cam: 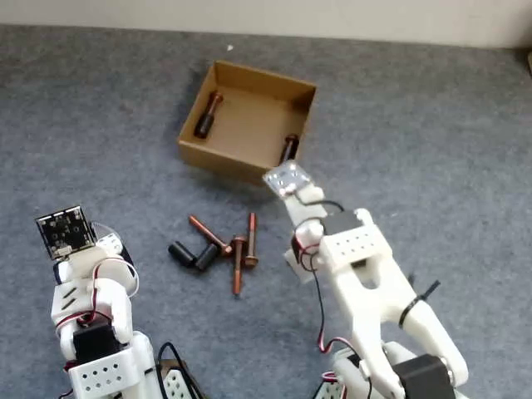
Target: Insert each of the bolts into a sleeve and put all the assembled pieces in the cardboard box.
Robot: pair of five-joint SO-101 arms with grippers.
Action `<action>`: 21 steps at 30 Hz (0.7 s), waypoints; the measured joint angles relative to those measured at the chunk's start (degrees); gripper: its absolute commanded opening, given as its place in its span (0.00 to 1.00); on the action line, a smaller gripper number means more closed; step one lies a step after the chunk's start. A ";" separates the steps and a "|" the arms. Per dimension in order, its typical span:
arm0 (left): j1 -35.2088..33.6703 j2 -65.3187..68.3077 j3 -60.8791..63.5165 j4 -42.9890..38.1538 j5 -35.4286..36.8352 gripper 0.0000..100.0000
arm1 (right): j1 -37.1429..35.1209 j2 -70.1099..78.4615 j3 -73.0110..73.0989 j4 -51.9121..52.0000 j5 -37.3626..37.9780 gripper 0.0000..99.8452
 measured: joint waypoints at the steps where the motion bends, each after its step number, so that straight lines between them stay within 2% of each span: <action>1: 0.00 0.00 0.00 0.00 0.00 0.01 | 0.00 -0.09 1.14 -0.35 0.00 0.01; 4: 0.00 0.00 0.00 0.00 0.00 0.01 | 0.00 -0.26 1.93 -0.62 0.00 0.03; 10: 0.00 0.00 0.00 0.00 0.00 0.01 | 0.00 -0.26 2.02 1.05 0.00 0.18; 21: 0.00 0.00 0.00 0.00 0.00 0.01 | -0.97 -0.18 -4.57 3.16 0.00 0.19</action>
